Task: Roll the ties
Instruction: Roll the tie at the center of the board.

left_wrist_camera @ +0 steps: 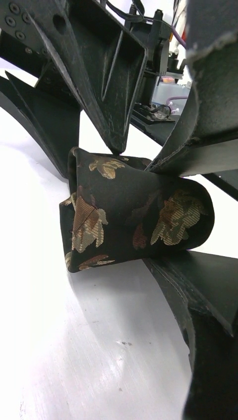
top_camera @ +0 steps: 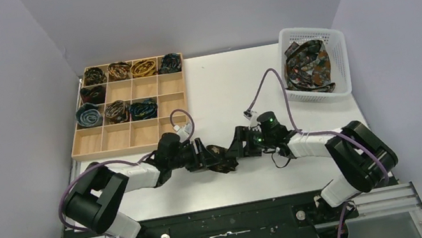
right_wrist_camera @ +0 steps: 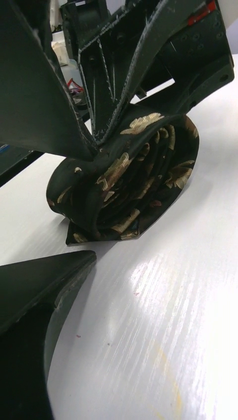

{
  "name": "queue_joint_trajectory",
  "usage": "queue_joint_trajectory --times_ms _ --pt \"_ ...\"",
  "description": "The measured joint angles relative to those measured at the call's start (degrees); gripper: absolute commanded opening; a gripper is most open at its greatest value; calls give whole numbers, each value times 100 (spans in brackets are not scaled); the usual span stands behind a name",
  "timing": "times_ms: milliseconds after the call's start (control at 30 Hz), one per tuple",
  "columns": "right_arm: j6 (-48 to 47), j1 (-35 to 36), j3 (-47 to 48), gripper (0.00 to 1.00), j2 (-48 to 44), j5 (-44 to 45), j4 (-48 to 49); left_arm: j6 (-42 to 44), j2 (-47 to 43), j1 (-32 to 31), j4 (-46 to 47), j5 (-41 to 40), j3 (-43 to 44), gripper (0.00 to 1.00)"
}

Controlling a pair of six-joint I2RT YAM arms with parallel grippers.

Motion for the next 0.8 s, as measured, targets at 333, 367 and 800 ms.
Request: queue_joint_trajectory --times_ms 333,367,800 --pt "-1032 -136 133 73 -173 -385 -66 382 -129 -85 -74 -79 -11 48" --pt "-1123 -151 188 73 -168 -426 -164 431 -170 -92 -118 -105 -13 49" --pt "-28 -59 -352 74 -1261 -98 -256 -448 -776 -181 -269 -734 -463 84"
